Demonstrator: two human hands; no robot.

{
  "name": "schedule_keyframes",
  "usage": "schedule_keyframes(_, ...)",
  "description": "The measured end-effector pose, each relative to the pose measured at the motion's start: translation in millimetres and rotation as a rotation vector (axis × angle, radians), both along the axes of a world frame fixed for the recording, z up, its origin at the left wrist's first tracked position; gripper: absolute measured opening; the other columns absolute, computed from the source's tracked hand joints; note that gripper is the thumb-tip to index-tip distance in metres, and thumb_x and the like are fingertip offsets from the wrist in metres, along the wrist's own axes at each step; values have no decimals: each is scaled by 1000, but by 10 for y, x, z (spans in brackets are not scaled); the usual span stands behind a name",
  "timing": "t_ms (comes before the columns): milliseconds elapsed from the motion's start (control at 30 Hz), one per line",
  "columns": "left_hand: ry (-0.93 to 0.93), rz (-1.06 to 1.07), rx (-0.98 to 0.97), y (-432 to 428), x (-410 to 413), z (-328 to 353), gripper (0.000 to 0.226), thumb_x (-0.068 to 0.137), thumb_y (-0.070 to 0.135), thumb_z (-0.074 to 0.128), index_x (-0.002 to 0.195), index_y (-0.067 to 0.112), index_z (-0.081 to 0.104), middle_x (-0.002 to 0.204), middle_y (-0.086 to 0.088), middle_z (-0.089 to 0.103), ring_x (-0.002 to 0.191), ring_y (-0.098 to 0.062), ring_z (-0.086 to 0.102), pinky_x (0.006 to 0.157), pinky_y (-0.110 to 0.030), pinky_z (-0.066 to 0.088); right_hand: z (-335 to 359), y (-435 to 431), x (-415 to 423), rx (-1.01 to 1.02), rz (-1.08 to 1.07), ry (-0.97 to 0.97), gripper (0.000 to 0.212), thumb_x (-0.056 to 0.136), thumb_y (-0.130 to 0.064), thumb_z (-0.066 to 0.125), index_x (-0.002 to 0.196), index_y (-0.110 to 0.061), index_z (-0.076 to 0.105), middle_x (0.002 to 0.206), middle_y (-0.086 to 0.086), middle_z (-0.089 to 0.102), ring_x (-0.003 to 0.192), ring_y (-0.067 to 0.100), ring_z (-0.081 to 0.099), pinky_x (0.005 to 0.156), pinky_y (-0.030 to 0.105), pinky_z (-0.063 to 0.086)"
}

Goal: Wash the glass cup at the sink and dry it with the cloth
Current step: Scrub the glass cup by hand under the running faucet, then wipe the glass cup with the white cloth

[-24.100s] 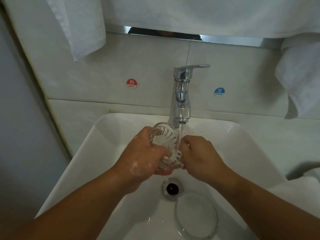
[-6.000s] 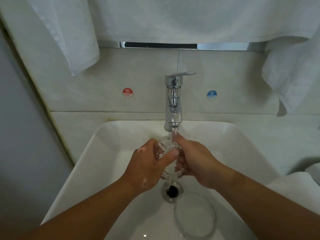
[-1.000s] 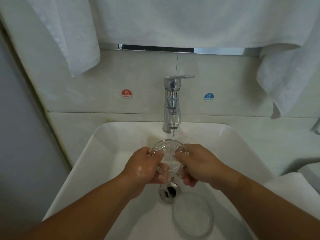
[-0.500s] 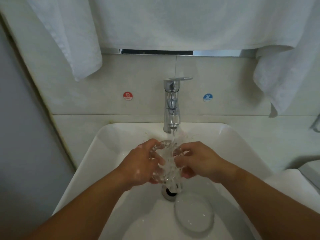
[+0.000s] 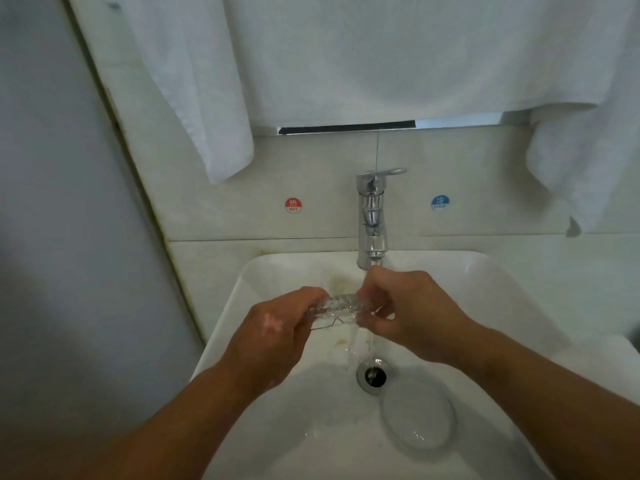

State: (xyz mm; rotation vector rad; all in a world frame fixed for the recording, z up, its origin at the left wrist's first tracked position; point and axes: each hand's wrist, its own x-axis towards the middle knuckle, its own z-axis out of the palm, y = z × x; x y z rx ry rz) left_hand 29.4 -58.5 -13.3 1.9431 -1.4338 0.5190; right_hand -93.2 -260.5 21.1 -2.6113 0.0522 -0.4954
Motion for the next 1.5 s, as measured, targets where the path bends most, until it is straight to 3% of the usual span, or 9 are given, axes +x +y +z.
schedule_keyframes(67, -29, 49, -68, -5, -30, 1, 26, 101, 24, 56, 118, 12, 71, 104, -3, 79, 88, -13, 71, 91, 1, 41, 71, 43, -22, -51, -5, -74, 27, 84, -25, 82, 91, -30, 56, 91, -12, 72, 75, 1, 67, 74, 19, 59)
schedule_keyframes(267, -96, 88, -88, -26, -57, -68, 28, 90, 4, 68, 117, 2, 74, 109, -12, 79, 95, -26, 76, 100, -15, 43, 25, 53, -8, -103, -2, -121, 25, 83, -21, 83, 94, -23, 60, 98, -3, 76, 76, 5, 67, 73, 22, 61)
schedule_keyframes(467, -74, 78, -98, -4, -90, -73, 31, 85, -4, 76, 115, 3, 75, 105, -12, 80, 88, -26, 77, 95, -11, 44, -27, 75, -8, -106, -22, -107, 31, 84, -21, 82, 92, -30, 53, 104, -3, 76, 77, 4, 65, 71, 15, 57)
schedule_keyframes(733, -77, 78, -110, -15, -60, -88, 35, 81, -2, 82, 115, 5, 75, 106, -10, 80, 90, -25, 78, 92, -22, 52, -55, 51, 11, -64, -18, -116, 28, 83, -19, 83, 95, -26, 59, 102, -3, 76, 78, 4, 66, 74, 17, 59)
schedule_keyframes(833, 40, 33, -78, 14, -21, -96, 40, 83, 13, 84, 121, 12, 74, 114, -3, 78, 96, -17, 75, 91, -19, 56, -45, 20, -3, -36, -15, -104, 28, 81, -18, 84, 95, -25, 62, 99, -4, 76, 79, 5, 69, 77, 21, 61)
schedule_keyframes(933, 397, -24, -13, 91, -12, -77, 51, 77, 27, 86, 126, 28, 72, 120, 12, 72, 104, -10, 72, 87, -20, 61, -50, -16, -23, 17, -5, -64, 30, 77, -23, 87, 98, -23, 66, 95, -7, 75, 81, 4, 71, 80, 22, 61)
schedule_keyframes(1067, 664, -116, 38, 140, 27, -49, 58, 70, 24, 92, 119, 45, 70, 115, 17, 75, 108, -10, 71, 86, -28, 64, -46, -2, -38, 54, 24, -18, 31, 76, -23, 88, 95, -28, 64, 96, -6, 76, 83, 6, 73, 80, 22, 61)
schedule_keyframes(1367, 645, -127, 44, 144, 43, -83, 56, 73, 23, 91, 125, 32, 74, 117, 13, 74, 109, -10, 70, 85, -31, 64, -75, 5, -21, 37, 32, -13, 31, 75, -23, 88, 98, -21, 68, 92, -11, 72, 81, 5, 73, 80, 22, 62)
schedule_keyframes(1500, 528, -120, 31, 132, -30, -28, 55, 75, 23, 90, 127, 28, 72, 118, 14, 73, 106, -6, 70, 85, -27, 64, -44, 11, -22, 68, 4, -64, 29, 75, -19, 89, 94, -25, 67, 93, -11, 75, 81, 3, 73, 79, 25, 62)
